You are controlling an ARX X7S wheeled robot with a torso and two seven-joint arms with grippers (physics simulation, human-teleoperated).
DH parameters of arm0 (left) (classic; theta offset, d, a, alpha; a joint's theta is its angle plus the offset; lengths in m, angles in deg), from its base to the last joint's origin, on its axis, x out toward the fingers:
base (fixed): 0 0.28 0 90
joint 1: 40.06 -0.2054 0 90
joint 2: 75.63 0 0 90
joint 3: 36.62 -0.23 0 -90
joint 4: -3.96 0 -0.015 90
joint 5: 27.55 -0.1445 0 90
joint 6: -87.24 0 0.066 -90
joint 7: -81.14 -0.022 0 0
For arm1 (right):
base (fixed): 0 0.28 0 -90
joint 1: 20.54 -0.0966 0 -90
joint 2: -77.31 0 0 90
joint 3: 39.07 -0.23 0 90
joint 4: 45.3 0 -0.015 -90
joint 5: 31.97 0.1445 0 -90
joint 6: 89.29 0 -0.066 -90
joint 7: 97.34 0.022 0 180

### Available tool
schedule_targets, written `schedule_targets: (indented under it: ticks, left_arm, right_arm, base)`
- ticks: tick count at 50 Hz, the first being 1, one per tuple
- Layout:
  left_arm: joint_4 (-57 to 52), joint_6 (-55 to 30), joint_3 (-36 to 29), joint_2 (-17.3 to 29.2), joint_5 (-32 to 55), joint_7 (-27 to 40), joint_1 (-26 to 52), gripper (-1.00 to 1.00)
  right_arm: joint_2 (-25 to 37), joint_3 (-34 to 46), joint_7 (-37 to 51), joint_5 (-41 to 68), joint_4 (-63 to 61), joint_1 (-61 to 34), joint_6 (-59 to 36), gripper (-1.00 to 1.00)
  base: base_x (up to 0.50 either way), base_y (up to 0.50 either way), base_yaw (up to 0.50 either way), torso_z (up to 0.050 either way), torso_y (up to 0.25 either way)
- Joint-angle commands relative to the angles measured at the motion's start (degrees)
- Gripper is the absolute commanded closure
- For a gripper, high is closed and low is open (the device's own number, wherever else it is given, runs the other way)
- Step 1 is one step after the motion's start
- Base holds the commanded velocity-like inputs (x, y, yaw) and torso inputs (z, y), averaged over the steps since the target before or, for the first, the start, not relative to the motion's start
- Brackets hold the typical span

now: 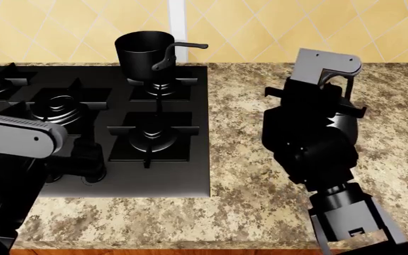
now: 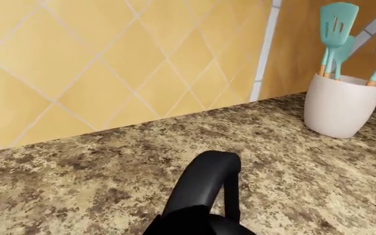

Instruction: Pick the kettle from the counter and place it on a stove burner. Then turn the burner on.

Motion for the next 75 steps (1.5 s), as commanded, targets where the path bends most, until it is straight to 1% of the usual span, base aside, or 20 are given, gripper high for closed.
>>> schedule_targets:
  ticks: [1, 6, 15, 21, 22, 25, 28, 32, 48, 75]
  left_arm:
    - [-0.3, 0.3, 0.2, 0.5, 0.0, 0.3, -0.6, -1.00]
    - [-0.5, 0.3, 0.2, 0.5, 0.4, 0.6, -0.5, -1.00]
    - [-0.7, 0.6, 0.4, 0.7, 0.7, 0.9, -0.7, -1.00]
    - [-1.1, 0.7, 1.0, 1.1, 1.5, 1.5, -0.7, -1.00]
    - [-1.2, 0.7, 1.1, 1.2, 1.9, 1.7, -0.6, -1.00]
    - [-1.3, 0.9, 1.4, 1.4, 1.6, 1.6, -1.2, -1.00]
    - [-1.2, 1.2, 1.4, 1.4, 1.3, 1.4, -1.6, -1.00]
    - [-1.2, 1.6, 1.3, 1.3, 0.7, 1.1, -2.0, -1.00]
    - [-1.0, 1.9, 2.3, 2.2, 2.0, 1.8, -2.0, -1.00]
    - [-0.7, 2.5, 1.9, 2.6, 1.7, 2.0, -2.1, -1.00]
  right_arm:
    - [2.4, 2.3, -2.8, -1.3, -6.5, -0.7, -1.3, 1.00]
    - [3.6, 2.5, -3.3, 0.4, -11.6, -1.3, -4.5, 1.00]
    - [4.1, 2.5, -5.9, 3.1, -14.8, -1.3, -5.9, 1.00]
    - [5.3, 2.3, -8.7, 6.0, -20.0, -0.3, -6.3, 1.00]
    - [5.1, 2.1, -7.1, 6.2, -20.6, -0.6, -8.1, 1.00]
    - [5.4, 3.3, -7.2, 6.6, -22.6, -0.8, -9.9, 1.00]
    - [5.7, 4.1, -8.5, 6.5, -25.3, -0.1, -8.2, 1.00]
    - [5.1, 4.0, -8.3, 8.0, -26.9, -0.2, -9.6, 1.00]
    - [5.4, 6.8, -12.1, 6.6, -27.9, -0.9, -6.2, 1.00]
    - [5.6, 7.7, -12.8, 6.9, -28.2, -0.9, -6.0, 1.00]
  base:
    - [0.00, 0.00, 0.00, 0.000, 0.010]
    - [0.00, 0.00, 0.00, 0.000, 0.002]
    - [0.00, 0.00, 0.00, 0.000, 0.002]
    - [0.00, 0.00, 0.00, 0.000, 0.002]
    - [0.00, 0.00, 0.00, 0.000, 0.000]
    - [0.00, 0.00, 0.00, 0.000, 0.003]
    - [0.00, 0.00, 0.00, 0.000, 0.004]
    - [0.00, 0.00, 0.00, 0.004, 0.002]
    - [0.00, 0.01, 0.00, 0.000, 0.002]
    - [0.00, 0.36, 0.00, 0.001, 0.002]
